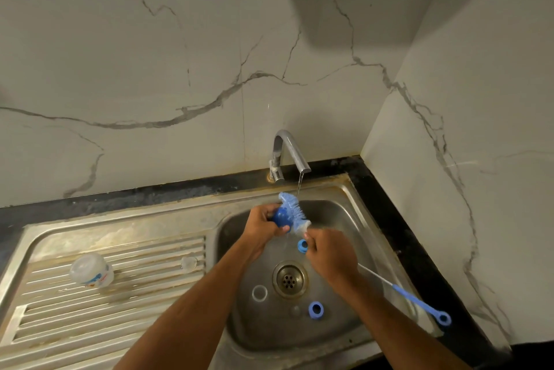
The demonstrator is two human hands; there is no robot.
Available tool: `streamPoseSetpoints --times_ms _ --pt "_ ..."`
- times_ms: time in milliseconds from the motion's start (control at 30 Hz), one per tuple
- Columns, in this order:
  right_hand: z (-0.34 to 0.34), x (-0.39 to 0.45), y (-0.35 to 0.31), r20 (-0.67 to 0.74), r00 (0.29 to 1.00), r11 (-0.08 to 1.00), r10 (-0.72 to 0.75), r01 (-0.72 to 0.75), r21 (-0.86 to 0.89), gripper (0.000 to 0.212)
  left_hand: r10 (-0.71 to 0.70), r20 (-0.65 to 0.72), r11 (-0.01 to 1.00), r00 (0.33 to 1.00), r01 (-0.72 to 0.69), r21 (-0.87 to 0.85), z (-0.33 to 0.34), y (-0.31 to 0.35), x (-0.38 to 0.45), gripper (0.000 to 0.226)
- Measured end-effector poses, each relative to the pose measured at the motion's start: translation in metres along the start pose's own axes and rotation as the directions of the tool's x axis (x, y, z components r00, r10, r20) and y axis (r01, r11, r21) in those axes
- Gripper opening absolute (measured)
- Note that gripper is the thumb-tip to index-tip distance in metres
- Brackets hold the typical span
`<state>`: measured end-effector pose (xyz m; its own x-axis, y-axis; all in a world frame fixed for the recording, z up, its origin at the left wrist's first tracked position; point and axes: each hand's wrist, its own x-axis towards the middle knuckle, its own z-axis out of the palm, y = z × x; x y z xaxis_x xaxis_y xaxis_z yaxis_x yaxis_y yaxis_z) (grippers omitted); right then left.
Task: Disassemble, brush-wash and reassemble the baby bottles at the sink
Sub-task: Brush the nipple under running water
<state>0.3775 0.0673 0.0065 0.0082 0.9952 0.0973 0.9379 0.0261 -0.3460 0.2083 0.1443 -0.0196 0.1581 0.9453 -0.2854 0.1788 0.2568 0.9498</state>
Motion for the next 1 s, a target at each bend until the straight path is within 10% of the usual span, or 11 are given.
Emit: streamPoseSetpoints --times_ms 433,733,1000 --pt "-0.001 -0.004 -0.001 0.012 0.999 0.996 -0.035 0.036 -0.087 0.008 0.046 -0.061 0.972 0.997 -0.03 0.231 0.004 -0.02 0.015 0.051" --pt "-0.002 -0.002 0.031 0.008 0.965 0.962 0.261 -0.261 0.076 0.029 -0.087 -0.038 0.984 0.995 0.08 -0.156 0.01 0.0 0.026 0.038" --pt "-0.007 0.002 0.045 -0.005 0.92 0.86 0.392 -0.364 0.358 0.033 -0.144 -0.022 0.981 0.989 0.139 -0.135 0.031 0.02 0.052 0.047"
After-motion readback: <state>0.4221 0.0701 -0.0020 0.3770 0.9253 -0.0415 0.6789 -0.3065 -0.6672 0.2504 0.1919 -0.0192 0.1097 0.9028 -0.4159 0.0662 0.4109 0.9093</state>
